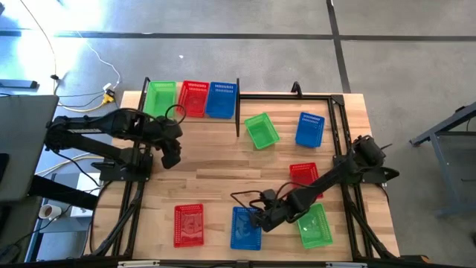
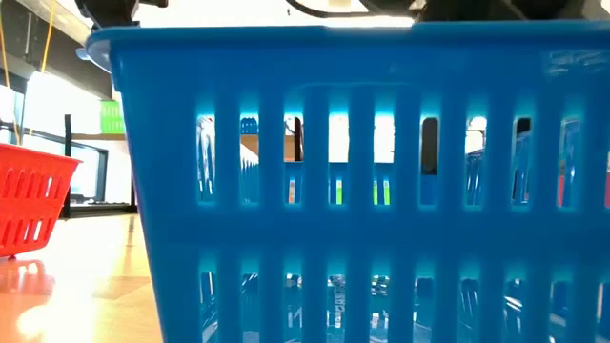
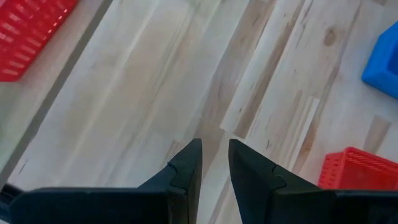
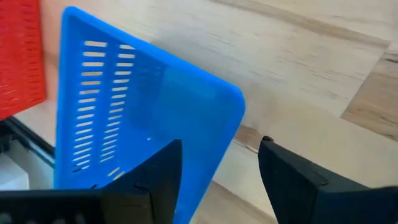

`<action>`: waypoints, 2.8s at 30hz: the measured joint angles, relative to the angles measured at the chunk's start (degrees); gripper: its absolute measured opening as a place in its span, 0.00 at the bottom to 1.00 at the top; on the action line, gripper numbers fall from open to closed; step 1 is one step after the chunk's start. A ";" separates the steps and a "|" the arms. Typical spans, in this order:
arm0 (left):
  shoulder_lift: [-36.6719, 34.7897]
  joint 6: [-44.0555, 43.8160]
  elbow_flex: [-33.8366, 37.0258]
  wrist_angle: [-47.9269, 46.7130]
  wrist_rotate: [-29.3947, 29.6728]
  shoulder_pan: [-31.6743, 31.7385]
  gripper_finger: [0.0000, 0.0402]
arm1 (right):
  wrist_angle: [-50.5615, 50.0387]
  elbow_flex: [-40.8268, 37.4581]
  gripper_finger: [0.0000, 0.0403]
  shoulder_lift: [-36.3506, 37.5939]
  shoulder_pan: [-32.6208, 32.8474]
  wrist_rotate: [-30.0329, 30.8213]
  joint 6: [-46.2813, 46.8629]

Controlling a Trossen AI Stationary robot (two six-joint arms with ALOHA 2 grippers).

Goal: Stack baskets on shelf by color
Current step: Stack the bottom blue basket on top of the blue basket on the shelf

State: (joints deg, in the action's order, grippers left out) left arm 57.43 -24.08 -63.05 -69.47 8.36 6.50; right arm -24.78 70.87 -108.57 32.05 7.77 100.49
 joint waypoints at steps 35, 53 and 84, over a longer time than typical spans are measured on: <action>0.00 3.24 0.00 0.00 8.14 -2.46 0.18 | 4.26 -0.02 0.00 8.86 -8.17 4.97 -7.94; -0.02 3.56 0.00 0.39 9.01 -2.45 0.18 | 16.24 -0.02 0.00 13.53 -26.55 8.73 -26.73; -0.02 4.75 0.00 0.37 8.97 -2.45 0.18 | 4.27 23.41 0.00 13.07 -55.91 1.01 -48.50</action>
State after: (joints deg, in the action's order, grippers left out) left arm 57.41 -19.33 -63.05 -69.10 17.33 4.05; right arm -20.51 94.28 -95.50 -23.86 8.78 51.99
